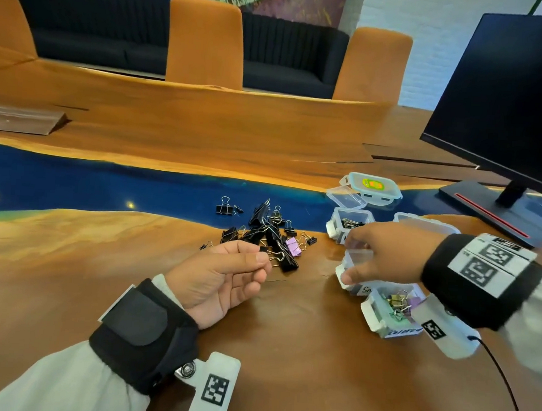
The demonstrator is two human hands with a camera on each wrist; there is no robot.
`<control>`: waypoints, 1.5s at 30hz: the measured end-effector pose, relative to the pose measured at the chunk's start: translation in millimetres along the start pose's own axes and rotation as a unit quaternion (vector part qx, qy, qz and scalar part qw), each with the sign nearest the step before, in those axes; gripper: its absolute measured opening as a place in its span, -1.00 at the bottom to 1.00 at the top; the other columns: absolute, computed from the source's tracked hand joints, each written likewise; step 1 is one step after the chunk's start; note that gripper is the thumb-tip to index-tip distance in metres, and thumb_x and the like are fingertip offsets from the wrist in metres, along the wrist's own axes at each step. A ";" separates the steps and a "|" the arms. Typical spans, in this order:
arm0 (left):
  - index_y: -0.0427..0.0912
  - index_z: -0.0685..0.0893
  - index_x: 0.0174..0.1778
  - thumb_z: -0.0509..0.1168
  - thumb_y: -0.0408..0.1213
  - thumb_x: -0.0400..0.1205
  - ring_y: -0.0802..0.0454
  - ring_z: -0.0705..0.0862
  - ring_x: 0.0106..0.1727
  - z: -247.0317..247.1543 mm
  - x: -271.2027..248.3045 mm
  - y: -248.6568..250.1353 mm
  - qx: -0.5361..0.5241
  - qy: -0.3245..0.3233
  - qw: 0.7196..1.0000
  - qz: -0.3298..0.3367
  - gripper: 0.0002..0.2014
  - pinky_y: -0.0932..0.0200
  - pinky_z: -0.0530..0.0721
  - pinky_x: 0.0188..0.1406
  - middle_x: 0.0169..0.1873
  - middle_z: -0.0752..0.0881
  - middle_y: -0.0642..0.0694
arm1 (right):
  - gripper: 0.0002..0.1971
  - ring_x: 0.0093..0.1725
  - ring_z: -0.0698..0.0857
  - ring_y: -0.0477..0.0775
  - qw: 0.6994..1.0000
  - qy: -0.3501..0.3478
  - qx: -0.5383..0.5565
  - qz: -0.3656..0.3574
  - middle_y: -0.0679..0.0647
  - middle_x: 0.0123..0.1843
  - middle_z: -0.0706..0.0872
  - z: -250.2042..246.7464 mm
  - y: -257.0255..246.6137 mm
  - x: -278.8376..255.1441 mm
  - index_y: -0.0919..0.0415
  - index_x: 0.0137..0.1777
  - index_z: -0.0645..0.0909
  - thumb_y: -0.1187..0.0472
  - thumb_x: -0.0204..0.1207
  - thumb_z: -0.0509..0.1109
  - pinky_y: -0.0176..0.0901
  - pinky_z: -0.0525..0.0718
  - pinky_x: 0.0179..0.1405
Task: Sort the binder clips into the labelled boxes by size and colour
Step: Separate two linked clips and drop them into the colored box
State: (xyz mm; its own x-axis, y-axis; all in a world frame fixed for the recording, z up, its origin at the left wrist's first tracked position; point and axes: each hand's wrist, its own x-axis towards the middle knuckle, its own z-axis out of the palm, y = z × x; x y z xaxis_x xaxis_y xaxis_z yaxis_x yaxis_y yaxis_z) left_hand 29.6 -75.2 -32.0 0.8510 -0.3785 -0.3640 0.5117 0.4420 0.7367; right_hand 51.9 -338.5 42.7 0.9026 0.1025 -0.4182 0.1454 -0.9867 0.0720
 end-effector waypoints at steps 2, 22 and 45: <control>-0.23 0.80 -0.21 0.53 -0.44 0.38 0.04 0.76 -0.41 -0.6 0.7 0.1 0.000 -0.004 1.000 -0.001 -0.89 0.26 0.78 -0.46 -0.27 0.79 -0.26 | -0.21 0.36 0.60 0.00 1.000 -0.013 0.015 -0.011 -0.15 0.44 0.59 -2.0 -8.9 1.1 -0.17 0.49 0.47 -0.35 0.27 0.59 0.01 0.59 0.38; -0.08 0.80 -0.10 0.62 -0.27 0.44 0.11 0.57 -0.29 29.0 9.8 13.2 0.319 0.023 0.930 0.179 -0.82 0.21 0.51 -0.30 -0.32 0.69 0.06 | 0.01 0.26 0.64 0.00 0.991 0.075 0.058 -0.098 -0.13 0.37 0.63 -12.3 -46.7 -22.3 -0.14 0.60 0.25 -0.42 0.19 0.58 -0.01 0.66 0.28; -0.05 0.62 -0.25 0.36 -0.04 0.61 0.10 0.47 -0.35 -34.5 14.7 32.7 -0.036 -0.031 0.996 0.075 -0.80 0.25 0.40 -0.44 -0.34 0.51 0.01 | -0.67 0.17 0.71 0.05 0.983 0.026 -0.170 -0.059 -0.04 0.27 0.72 -30.1 -75.5 64.9 0.04 0.37 0.61 0.01 0.64 0.37 -0.13 0.67 0.06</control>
State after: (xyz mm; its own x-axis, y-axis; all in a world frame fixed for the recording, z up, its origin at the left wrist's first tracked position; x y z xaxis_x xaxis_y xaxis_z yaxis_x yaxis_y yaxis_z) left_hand 62.9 -38.3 -32.9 0.9107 -0.3525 -0.2151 0.3883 0.5535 0.7368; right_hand 111.7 -253.6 37.4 0.8892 0.2296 -0.3957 0.3704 -0.8690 0.3282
